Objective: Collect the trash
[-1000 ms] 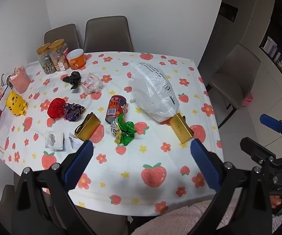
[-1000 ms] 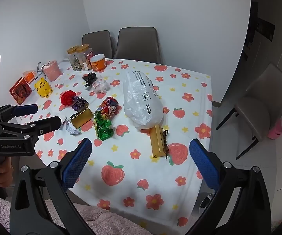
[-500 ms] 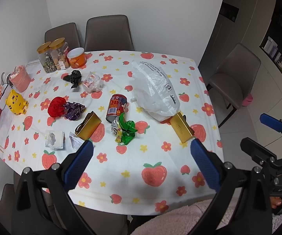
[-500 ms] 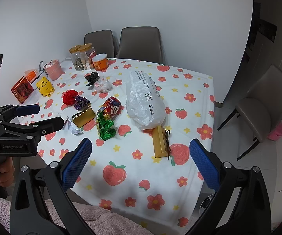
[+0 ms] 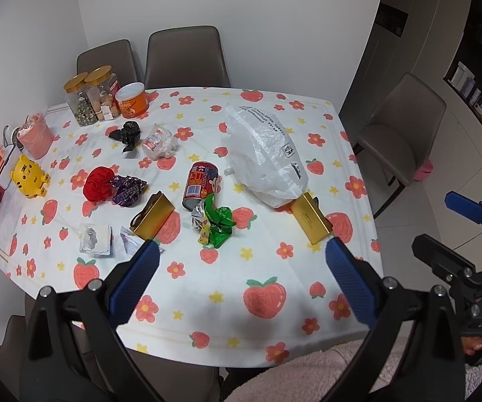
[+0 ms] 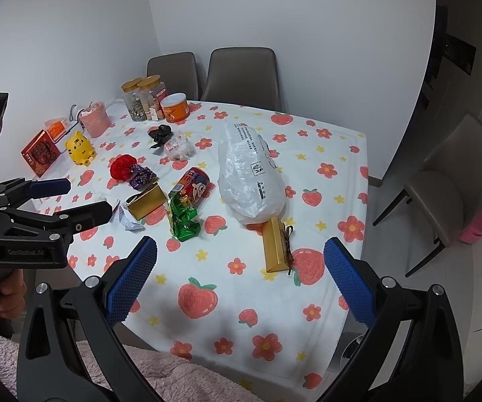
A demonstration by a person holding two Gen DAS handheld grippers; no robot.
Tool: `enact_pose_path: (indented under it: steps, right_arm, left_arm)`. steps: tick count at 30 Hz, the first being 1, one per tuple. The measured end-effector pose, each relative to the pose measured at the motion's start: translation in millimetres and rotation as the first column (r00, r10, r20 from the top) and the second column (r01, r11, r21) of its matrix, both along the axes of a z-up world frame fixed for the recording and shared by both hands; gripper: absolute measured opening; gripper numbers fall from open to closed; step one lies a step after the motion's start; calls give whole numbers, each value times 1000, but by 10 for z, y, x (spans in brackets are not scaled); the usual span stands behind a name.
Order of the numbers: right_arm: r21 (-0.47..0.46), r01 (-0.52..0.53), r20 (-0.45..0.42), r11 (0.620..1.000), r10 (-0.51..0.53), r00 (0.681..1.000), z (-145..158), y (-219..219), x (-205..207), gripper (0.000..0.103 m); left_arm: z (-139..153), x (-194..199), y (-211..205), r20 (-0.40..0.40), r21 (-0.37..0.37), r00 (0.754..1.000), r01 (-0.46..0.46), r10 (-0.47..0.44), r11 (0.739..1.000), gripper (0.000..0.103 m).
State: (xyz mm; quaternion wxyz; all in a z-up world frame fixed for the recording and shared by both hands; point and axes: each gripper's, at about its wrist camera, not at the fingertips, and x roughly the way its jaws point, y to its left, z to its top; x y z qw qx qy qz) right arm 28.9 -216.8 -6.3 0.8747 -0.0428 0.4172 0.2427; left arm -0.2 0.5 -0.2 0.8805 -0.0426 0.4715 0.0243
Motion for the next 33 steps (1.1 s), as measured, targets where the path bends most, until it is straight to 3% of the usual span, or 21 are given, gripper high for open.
enact_pose_path:
  steps: [33]
  right_arm:
    - [11, -57, -9, 998, 57, 998, -32, 122, 2, 96]
  left_arm:
    - [-19, -107, 216, -15, 26, 997, -77, 78, 997, 99]
